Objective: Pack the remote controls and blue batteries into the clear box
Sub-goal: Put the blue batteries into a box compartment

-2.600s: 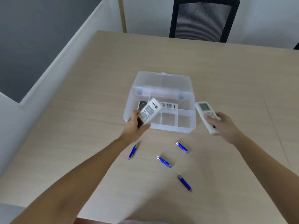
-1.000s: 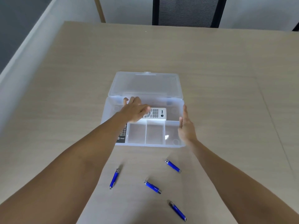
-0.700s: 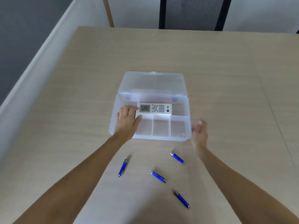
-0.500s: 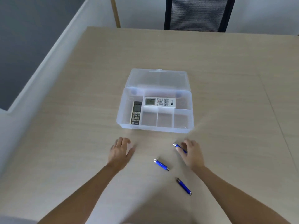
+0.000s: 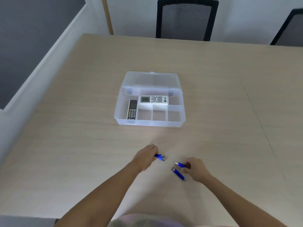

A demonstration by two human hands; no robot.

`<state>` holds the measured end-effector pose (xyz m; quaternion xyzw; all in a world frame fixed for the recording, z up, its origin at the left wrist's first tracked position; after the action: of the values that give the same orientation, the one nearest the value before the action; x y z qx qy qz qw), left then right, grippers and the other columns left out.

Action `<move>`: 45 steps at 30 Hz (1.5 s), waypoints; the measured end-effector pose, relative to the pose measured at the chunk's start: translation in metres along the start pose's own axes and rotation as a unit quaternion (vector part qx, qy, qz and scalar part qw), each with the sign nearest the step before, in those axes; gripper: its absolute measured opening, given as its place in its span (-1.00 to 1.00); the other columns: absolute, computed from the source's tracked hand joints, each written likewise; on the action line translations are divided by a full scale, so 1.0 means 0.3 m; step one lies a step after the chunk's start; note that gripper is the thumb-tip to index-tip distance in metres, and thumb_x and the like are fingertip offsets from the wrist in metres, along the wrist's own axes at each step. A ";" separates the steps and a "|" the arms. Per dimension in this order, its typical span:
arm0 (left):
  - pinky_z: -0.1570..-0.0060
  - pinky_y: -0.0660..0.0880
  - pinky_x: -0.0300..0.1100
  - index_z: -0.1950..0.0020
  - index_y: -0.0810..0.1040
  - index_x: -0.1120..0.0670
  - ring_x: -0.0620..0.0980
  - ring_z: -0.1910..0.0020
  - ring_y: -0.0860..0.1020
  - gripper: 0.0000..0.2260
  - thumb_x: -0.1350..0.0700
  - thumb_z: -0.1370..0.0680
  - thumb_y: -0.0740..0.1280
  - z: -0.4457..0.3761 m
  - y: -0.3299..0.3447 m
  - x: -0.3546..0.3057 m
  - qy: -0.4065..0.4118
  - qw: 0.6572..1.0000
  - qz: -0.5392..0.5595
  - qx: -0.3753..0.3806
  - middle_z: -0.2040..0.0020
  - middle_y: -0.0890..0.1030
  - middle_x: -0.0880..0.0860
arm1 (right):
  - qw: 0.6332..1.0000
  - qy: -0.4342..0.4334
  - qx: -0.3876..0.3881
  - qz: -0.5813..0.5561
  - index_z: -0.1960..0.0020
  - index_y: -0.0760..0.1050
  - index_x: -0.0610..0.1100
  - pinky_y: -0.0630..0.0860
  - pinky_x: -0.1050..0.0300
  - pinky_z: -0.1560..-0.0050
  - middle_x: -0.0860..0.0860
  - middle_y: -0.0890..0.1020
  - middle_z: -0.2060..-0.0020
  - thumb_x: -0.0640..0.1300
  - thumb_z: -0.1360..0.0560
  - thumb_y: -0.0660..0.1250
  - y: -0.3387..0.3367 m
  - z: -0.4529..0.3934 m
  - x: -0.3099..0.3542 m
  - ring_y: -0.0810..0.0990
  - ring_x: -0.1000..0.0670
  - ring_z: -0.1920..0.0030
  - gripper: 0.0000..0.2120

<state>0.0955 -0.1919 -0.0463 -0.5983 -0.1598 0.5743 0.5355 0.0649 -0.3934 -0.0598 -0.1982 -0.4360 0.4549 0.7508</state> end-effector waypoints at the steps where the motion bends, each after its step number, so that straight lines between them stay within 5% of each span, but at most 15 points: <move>1: 0.05 0.44 -0.04 -0.07 0.45 0.16 0.13 -0.02 0.50 -0.88 0.16 -0.57 0.25 -0.012 0.014 -0.015 0.002 1.000 -0.023 0.008 -0.10 0.50 0.11 | 1.000 0.011 0.012 0.001 0.40 0.35 -0.02 0.21 0.28 0.40 0.07 0.42 0.43 -0.16 -0.33 0.42 0.023 0.019 -0.021 0.37 0.07 0.39 -0.74; 9: 0.09 0.44 -0.05 -0.15 0.41 0.10 0.14 -0.06 0.53 -0.61 0.40 -0.38 0.27 -0.029 0.057 -0.019 -0.016 0.982 -0.185 0.037 -0.08 0.54 0.09 | 0.997 0.019 0.018 0.073 0.11 0.50 -0.10 0.34 0.09 0.21 -0.06 0.55 0.12 0.00 -0.34 0.36 0.126 0.029 -0.003 0.54 -0.12 0.04 -0.79; 14: 0.20 0.39 -0.11 -0.06 0.51 0.09 0.15 0.04 0.57 -0.84 0.27 -0.53 0.25 -0.051 0.023 0.034 -0.098 0.991 -0.086 0.020 0.00 0.60 0.11 | 0.986 -0.012 0.043 0.158 -0.18 0.44 -0.14 0.41 0.04 -0.08 -0.10 0.52 -0.15 -0.06 -0.53 0.19 0.133 -0.005 0.034 0.45 -0.13 -0.21 -0.72; 17: 0.16 0.49 -0.07 -0.05 0.61 0.12 0.14 0.12 0.58 -0.86 0.19 -0.55 0.30 -0.078 -0.088 0.078 -0.161 0.982 0.073 -0.064 0.10 0.64 0.13 | 0.995 0.001 0.045 0.084 0.11 0.47 -0.13 0.37 0.06 0.14 -0.11 0.57 0.11 -0.06 -0.49 0.19 0.063 -0.045 0.039 0.51 -0.15 0.04 -0.84; 19: 0.27 0.44 -0.14 0.03 0.63 0.17 0.08 0.27 0.52 -0.90 0.20 -0.53 0.32 -0.101 -0.202 0.097 -0.173 0.961 0.162 -0.141 0.25 0.60 0.09 | 1.000 -0.002 -0.022 -0.007 0.31 0.38 -0.15 0.25 0.08 0.30 -0.07 0.47 0.35 -0.07 -0.47 0.20 -0.061 -0.097 0.076 0.43 -0.11 0.27 -0.78; 24: 0.43 0.29 -0.33 0.24 0.54 0.15 0.04 0.38 0.42 -0.88 0.23 -0.50 0.32 -0.179 -0.411 0.176 -0.232 0.904 0.258 -0.250 0.35 0.57 0.09 | 0.984 0.001 -0.165 -0.071 0.40 0.35 -0.17 0.24 0.11 0.39 -0.20 0.54 0.36 -0.16 -0.45 0.24 -0.388 -0.335 0.250 0.39 -0.11 0.38 -0.74; 29: 0.38 0.32 -0.22 0.28 0.53 0.21 0.04 0.38 0.47 -0.87 0.25 -0.48 0.34 -0.212 -0.405 0.241 -0.280 0.882 0.287 -0.248 0.36 0.58 0.11 | 0.994 0.041 -0.084 0.053 0.40 0.17 -0.13 0.16 0.18 0.51 -0.06 0.35 0.42 -0.18 -0.49 0.21 -0.397 -0.556 0.354 0.40 -0.15 0.27 -0.66; 33: 0.24 0.44 -0.18 0.24 0.56 0.25 0.04 0.37 0.52 -0.89 0.26 -0.47 0.37 -0.218 -0.390 0.271 -0.295 0.872 0.304 -0.244 0.38 0.58 0.08 | 0.993 0.079 0.036 0.075 0.38 0.35 -0.21 0.40 0.17 0.43 -0.12 0.51 0.35 -0.38 -0.39 0.19 -0.315 -0.625 0.380 0.53 -0.15 0.30 -0.81; 37: 0.25 0.46 -0.18 0.23 0.59 0.19 0.00 0.41 0.54 -0.92 0.24 -0.46 0.37 -0.230 -0.404 0.263 -0.306 0.871 0.298 -0.244 0.37 0.60 0.06 | 0.980 0.154 0.098 -0.086 0.09 0.50 -0.27 0.61 0.05 0.10 -0.17 0.65 0.21 -0.34 -0.44 0.28 -0.262 -0.654 0.315 0.68 -0.16 0.12 -0.94; 40: 0.23 0.51 -0.10 0.18 0.63 0.20 0.08 0.35 0.60 -0.93 0.22 -0.46 0.39 -0.268 -0.421 0.214 -0.288 0.881 0.286 -0.244 0.32 0.66 0.10 | 0.975 0.143 0.126 -0.118 0.21 0.40 -0.26 0.63 -0.01 0.09 -0.16 0.59 0.29 -0.29 -0.47 0.34 -0.323 -0.649 0.312 0.65 -0.15 0.23 -0.86; 45: 0.10 0.62 -0.06 -0.10 0.60 0.21 0.09 0.28 0.61 -0.77 0.23 -0.45 0.43 -0.424 -0.365 0.047 -0.247 0.915 0.292 -0.128 0.08 0.70 0.18 | 0.990 0.054 -0.126 0.036 0.15 0.55 -0.26 0.44 0.13 0.27 -0.11 0.55 0.31 -0.18 -0.35 0.39 -0.679 -0.689 0.314 0.61 -0.18 0.19 -0.85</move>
<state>0.2552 -0.1977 0.0072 -0.5207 -0.1778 0.8092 0.2062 0.3608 -0.3956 0.0146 -0.3310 -0.4413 0.4114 0.7255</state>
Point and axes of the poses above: each hand's wrist, its own z-axis away from the middle knuckle, its own y-axis out of the palm, x = y × z, the point moved 8 cm from there along -z, towards the middle knuckle
